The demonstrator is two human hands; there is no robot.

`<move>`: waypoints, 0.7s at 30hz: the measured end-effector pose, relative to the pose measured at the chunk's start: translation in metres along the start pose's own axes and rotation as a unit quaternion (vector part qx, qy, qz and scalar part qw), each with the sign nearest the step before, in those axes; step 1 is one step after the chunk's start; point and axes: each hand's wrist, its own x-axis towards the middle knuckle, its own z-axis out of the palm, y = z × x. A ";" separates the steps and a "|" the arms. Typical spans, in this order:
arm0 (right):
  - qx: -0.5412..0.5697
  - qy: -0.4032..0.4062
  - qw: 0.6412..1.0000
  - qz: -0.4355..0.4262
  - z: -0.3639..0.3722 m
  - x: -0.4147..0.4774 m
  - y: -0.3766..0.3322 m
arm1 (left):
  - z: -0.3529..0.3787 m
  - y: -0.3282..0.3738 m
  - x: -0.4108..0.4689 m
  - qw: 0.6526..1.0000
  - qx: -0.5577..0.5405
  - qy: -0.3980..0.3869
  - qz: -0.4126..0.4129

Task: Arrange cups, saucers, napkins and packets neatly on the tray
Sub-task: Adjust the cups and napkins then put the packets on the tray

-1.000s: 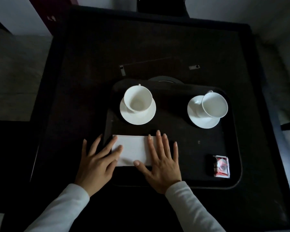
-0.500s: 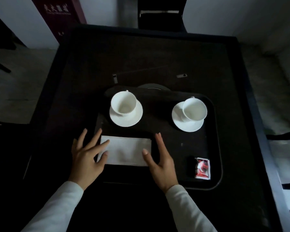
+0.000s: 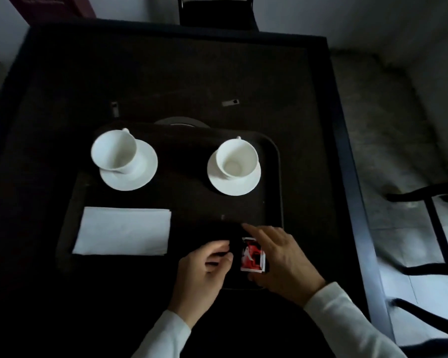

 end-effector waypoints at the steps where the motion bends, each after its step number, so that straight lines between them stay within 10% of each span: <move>1: -0.013 -0.010 1.000 -0.012 0.003 0.000 0.003 | 0.006 0.000 0.001 1.000 0.002 -0.001 -0.003; 21: 0.007 0.043 0.998 -0.055 -0.001 0.017 0.013 | 0.029 0.001 0.006 0.997 -0.021 0.033 -0.069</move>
